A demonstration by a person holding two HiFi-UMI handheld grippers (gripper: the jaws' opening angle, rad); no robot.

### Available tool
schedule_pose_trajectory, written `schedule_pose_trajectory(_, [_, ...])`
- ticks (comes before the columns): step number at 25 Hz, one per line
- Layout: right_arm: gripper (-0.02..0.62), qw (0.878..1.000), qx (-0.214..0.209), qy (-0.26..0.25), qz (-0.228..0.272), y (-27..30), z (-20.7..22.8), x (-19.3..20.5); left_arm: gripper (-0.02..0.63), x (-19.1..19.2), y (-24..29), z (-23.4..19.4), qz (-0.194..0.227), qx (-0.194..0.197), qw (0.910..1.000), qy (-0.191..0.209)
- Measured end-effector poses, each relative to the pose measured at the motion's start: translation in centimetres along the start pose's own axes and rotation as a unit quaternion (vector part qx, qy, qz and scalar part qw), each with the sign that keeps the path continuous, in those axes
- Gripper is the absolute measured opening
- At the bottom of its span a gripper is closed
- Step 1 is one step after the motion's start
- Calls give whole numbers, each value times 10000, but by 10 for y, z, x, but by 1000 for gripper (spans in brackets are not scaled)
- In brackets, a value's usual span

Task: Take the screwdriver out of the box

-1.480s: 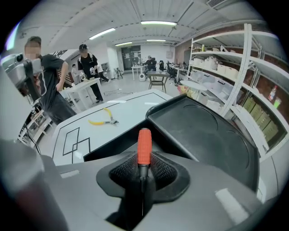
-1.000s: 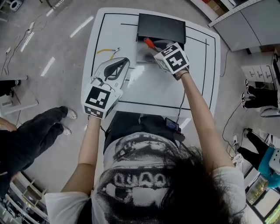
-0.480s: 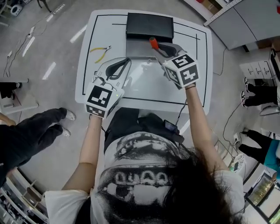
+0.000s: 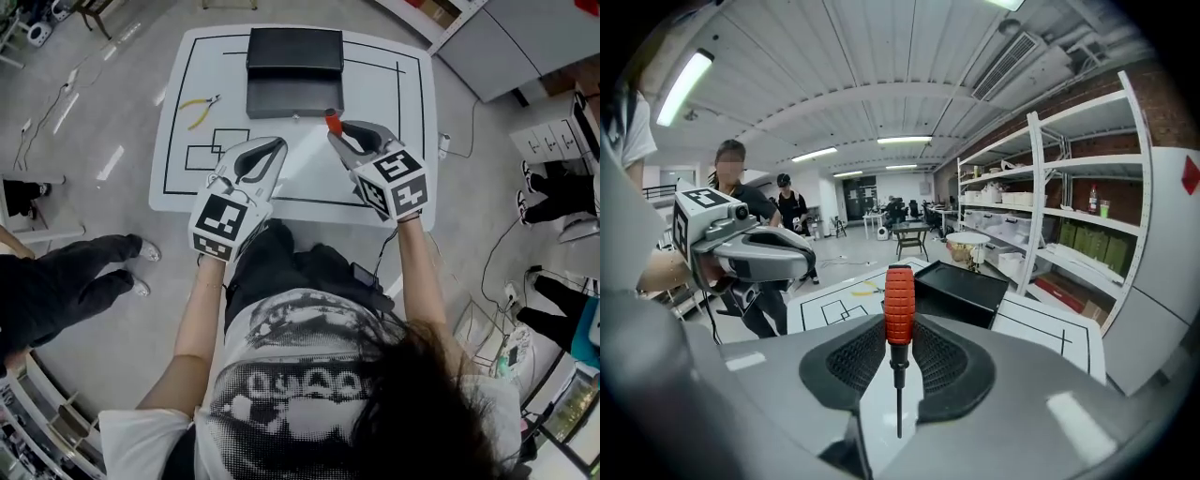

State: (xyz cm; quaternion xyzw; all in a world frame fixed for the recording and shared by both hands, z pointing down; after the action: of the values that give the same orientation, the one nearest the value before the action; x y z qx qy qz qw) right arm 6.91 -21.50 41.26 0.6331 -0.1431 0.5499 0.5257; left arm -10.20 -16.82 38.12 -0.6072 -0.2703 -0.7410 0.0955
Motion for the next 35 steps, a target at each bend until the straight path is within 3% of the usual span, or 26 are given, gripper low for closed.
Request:
schedule_pose_trajectory(10, [94,9996,67,250,103,-66,-34,59,0,2,-26,76,-2,122,9999,92])
schedule_pose_trajectory(22, [94,9974,407,577,142,-129,-52,109,0,4,-25,149,-27,647,9974,328])
schedule_pose_trajectory(35, [94,9947,553,835,217,-135,-79,116,0,1,-48,156,32,923,9951,348])
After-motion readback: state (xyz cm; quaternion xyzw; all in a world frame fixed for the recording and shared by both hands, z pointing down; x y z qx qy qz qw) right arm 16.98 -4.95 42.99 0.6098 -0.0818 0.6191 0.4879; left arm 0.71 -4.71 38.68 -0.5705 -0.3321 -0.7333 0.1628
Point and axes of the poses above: the fingertips, and each gripper's own axes: y forward along the fingers, z to its right, x out of its underside, the point moved 7 cm from there along -y, backward along the fingers, and after that the axes turned 13 degrees about -x, right-handed, at the moved point
